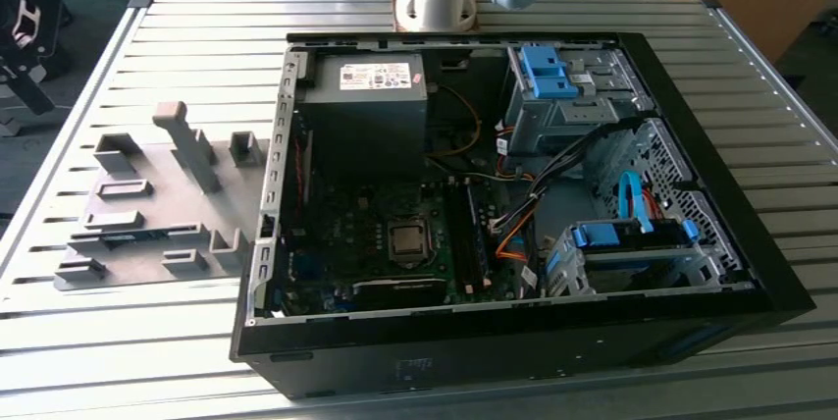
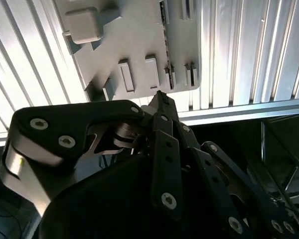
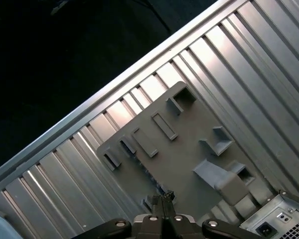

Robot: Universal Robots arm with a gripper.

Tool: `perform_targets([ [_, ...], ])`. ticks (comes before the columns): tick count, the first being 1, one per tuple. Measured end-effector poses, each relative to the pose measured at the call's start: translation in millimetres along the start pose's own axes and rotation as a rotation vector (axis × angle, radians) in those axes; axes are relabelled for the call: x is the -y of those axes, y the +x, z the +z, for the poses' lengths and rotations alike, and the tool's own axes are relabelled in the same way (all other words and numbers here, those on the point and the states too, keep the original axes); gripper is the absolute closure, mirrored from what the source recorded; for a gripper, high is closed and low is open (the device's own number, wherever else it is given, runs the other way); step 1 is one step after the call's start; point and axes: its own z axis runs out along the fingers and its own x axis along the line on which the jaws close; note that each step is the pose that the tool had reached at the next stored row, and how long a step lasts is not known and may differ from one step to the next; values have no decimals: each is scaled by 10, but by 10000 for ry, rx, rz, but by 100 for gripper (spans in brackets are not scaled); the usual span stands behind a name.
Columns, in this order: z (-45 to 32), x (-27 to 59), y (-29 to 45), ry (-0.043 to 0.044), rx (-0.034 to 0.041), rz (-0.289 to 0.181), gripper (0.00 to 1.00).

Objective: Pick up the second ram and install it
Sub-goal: 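Pick up the second ram and move it above second insertion slot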

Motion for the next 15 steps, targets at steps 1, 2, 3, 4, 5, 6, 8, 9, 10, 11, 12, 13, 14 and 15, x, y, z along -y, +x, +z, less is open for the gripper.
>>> perform_targets([
  [1, 1, 0, 0, 0, -6, -128, 89],
  [2, 2, 0, 0, 0, -11, -260, 89],
  [3, 5, 0, 0, 0, -15, -402, 89],
  [4, 8, 0, 0, 1, -21, -554, 89],
  [5, 11, 0, 1, 1, -25, -680, 89],
  [6, 16, 0, 1, 1, -30, -800, 89],
  [8, 30, 1, 1, 2, -39, -1062, 89],
  [9, 41, 2, 1, 2, -45, -1231, 89],
  [10, 53, 2, 1, 2, -52, -1421, 89],
  [11, 64, 2, 1, 2, -59, -1602, 89],
  [12, 75, 3, 1, 2, -66, -1780, 89],
  [13, 85, 3, 1, 3, -72, -1947, 89],
  [14, 94, 3, 1, 3, -78, -2101, 89],
  [15, 103, 4, 1, 2, -84, -2247, 89],
])
